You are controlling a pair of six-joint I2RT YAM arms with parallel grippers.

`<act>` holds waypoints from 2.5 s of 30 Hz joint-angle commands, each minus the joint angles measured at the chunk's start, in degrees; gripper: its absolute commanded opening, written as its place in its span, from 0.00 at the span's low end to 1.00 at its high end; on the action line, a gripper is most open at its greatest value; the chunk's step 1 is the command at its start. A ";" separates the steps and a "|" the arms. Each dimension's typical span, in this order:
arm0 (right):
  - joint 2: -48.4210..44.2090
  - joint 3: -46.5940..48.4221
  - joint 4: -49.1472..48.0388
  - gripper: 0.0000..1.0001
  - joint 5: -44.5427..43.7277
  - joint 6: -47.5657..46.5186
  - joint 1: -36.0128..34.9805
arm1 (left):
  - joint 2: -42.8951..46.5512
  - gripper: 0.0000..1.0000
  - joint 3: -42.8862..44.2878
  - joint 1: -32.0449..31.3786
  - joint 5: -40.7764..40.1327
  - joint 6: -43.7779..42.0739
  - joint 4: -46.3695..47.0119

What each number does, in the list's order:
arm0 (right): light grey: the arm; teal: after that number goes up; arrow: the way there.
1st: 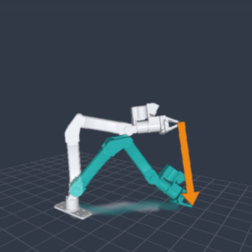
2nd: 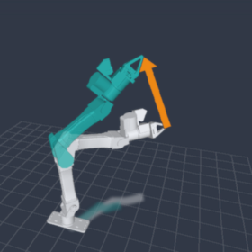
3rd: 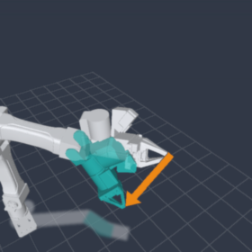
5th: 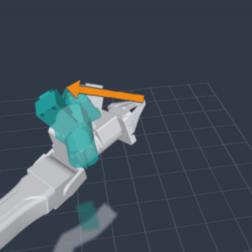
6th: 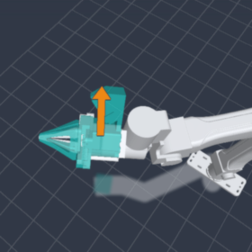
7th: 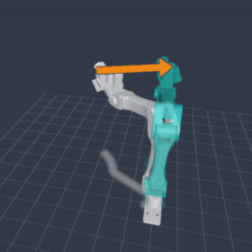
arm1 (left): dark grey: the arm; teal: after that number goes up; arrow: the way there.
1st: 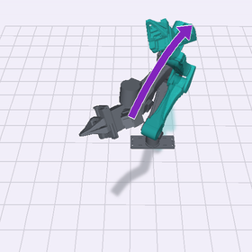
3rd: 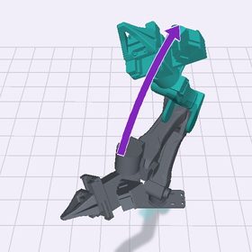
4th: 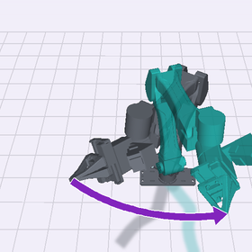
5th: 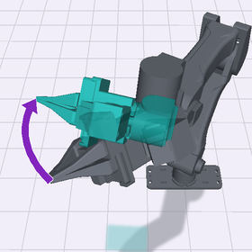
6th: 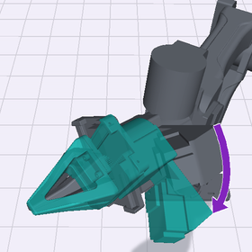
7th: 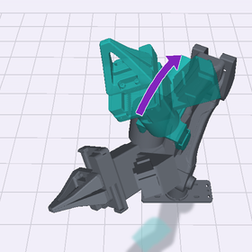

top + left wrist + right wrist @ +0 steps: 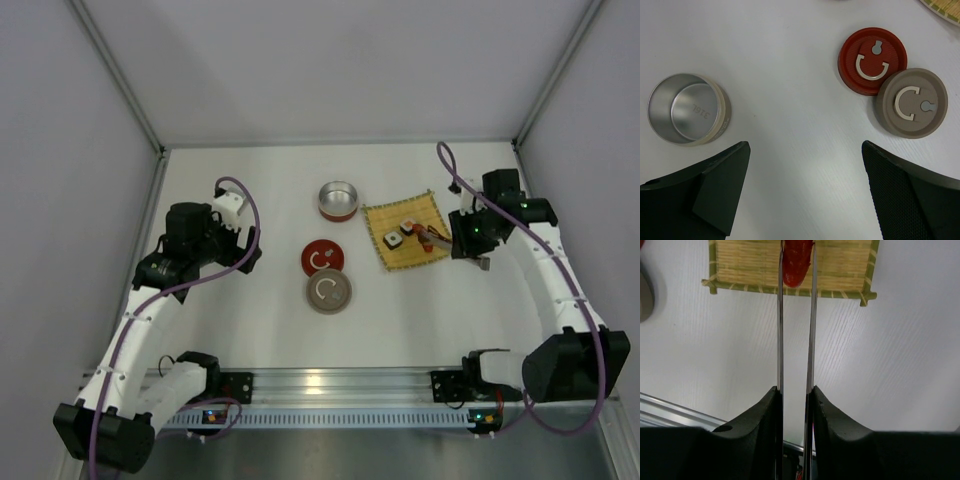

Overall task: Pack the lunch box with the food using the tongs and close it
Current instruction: Pick up the fake food from the plate, then place the fake food in the packing box.

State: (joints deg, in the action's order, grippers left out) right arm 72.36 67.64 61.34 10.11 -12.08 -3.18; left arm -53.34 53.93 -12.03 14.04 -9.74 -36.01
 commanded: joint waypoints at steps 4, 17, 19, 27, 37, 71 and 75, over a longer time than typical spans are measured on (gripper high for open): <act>-3.02 11.79 -0.61 0.00 7.80 -1.72 -0.95 | 0.70 0.98 0.38 0.25 1.77 1.47 3.31; 13.68 26.48 -8.60 0.00 13.10 0.03 -10.43 | -1.24 0.98 0.56 0.25 3.45 3.41 5.42; 17.28 30.16 -8.78 0.00 11.35 0.30 -12.54 | -1.41 0.98 0.47 0.25 3.45 3.67 5.86; 31.07 41.25 -4.13 0.00 9.32 1.53 -15.98 | -2.47 0.98 0.21 0.25 3.80 4.29 7.27; 39.00 48.73 -3.60 0.00 9.58 2.14 -16.95 | -2.38 0.98 -1.81 0.25 3.97 5.08 8.85; 45.59 48.64 -3.86 0.00 8.26 2.06 -18.44 | -2.73 0.98 -3.13 0.25 3.18 4.20 9.38; 45.68 48.73 -3.95 0.18 8.61 2.06 -18.62 | -2.82 0.98 -3.31 0.25 3.18 4.20 9.47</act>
State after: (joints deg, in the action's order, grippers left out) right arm 118.28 114.13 59.42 17.69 -10.41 -20.53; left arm -55.94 51.16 -12.03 17.06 -5.67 -29.71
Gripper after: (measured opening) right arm 0.285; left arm 0.984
